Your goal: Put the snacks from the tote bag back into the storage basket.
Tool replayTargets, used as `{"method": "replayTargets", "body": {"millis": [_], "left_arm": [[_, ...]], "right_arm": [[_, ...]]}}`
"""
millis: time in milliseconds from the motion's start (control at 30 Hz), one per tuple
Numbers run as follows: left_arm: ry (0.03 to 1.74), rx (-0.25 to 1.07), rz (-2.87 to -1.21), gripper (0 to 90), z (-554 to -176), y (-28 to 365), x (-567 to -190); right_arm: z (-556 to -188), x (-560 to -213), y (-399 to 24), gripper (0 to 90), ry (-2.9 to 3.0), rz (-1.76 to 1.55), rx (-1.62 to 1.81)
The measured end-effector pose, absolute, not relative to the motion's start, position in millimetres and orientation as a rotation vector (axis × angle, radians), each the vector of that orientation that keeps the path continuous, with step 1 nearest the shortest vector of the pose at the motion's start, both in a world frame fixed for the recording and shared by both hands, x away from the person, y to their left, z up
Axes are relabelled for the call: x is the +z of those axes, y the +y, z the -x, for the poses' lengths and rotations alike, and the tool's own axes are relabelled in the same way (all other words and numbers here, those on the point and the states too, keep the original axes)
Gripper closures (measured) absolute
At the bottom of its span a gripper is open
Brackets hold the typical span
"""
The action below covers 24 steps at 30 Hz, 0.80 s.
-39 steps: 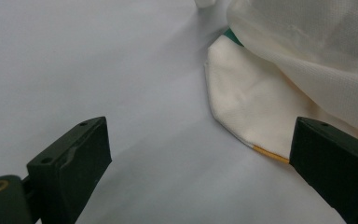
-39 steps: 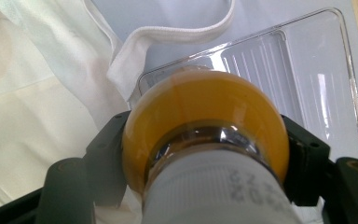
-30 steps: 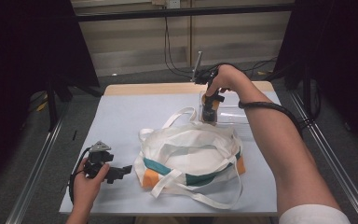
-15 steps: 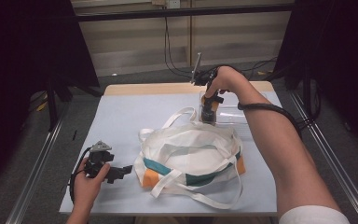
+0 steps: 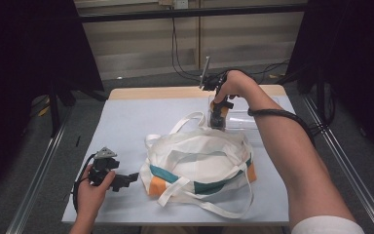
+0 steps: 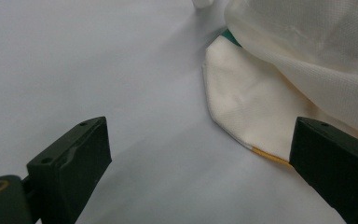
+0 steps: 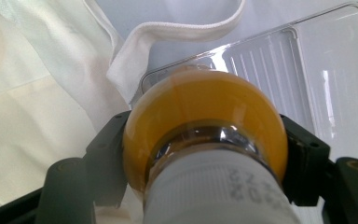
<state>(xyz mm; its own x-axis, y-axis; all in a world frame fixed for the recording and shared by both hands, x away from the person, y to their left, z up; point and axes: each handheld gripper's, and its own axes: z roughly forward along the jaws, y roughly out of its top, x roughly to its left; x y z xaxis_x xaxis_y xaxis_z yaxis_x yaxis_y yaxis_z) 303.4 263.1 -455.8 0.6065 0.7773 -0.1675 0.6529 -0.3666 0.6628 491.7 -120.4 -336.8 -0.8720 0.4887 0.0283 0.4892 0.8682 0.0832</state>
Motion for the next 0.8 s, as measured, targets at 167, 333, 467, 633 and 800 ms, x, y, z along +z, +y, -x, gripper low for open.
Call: {"method": "replayTargets", "body": {"millis": [167,333,467,633,800], "left_arm": [[1.122,0.224,-2.122,5.0,-304,262,-456],[1.123,0.221,-2.12,5.0,-303,262,-456],[1.127,0.225,-2.119,5.1,-304,263,-457],[1.126,0.229,-2.126,5.1,-304,264,-456],[1.123,0.223,-2.124,5.0,-304,262,-456]], "right_arm": [[-491,-340,-120,30.2,-3.026,0.797,-0.134],[-492,-345,-119,30.3,-3.024,0.791,-0.14],[-493,-347,-118,30.3,-3.026,0.787,-0.129],[-492,-350,-116,30.3,-3.024,0.79,-0.126],[-492,-352,-116,30.3,-3.023,0.784,-0.125]]}}
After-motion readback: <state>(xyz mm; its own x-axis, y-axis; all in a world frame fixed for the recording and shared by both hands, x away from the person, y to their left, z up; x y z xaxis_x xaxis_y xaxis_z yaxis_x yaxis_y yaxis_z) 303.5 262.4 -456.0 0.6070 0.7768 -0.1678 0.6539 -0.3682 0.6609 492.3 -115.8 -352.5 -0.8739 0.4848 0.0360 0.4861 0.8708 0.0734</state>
